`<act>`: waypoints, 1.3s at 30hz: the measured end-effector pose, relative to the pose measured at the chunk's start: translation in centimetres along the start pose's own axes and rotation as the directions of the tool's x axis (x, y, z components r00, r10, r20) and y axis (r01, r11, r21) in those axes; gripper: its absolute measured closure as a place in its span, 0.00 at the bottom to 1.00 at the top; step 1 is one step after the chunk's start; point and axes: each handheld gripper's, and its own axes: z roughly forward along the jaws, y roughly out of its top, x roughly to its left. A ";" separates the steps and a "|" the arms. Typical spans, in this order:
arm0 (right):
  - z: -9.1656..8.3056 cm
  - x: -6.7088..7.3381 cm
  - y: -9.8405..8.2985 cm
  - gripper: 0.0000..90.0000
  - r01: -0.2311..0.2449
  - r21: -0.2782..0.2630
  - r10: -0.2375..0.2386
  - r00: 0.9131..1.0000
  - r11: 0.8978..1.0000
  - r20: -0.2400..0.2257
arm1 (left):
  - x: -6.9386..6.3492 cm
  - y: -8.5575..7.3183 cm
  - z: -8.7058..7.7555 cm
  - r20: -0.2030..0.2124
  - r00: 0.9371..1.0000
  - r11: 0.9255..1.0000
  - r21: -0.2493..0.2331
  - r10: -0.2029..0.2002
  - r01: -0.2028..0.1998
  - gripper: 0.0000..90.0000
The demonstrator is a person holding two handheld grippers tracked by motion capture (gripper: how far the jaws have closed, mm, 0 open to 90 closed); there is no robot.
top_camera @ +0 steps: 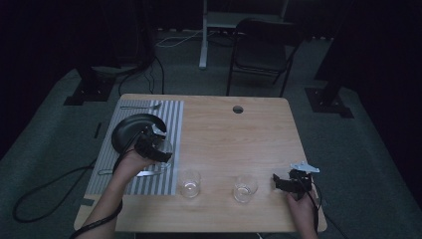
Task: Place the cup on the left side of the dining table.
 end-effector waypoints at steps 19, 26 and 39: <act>0.0 0.0 0.0 0.13 0.000 0.000 0.000 1.000 1.000 0.000 | 0.1 -2.1 0.4 -0.005 0.998 0.990 -0.129 -0.062 0.061 0.19; 0.0 0.0 0.0 0.13 0.000 0.000 0.000 1.000 1.000 0.000 | 0.0 -3.1 0.3 -0.015 0.995 0.984 -0.145 -0.103 0.099 0.16; 0.0 0.0 0.0 0.13 0.000 0.000 0.000 1.000 1.000 0.000 | -0.2 -5.8 -0.4 -0.039 0.985 0.973 -0.163 -0.171 0.162 0.12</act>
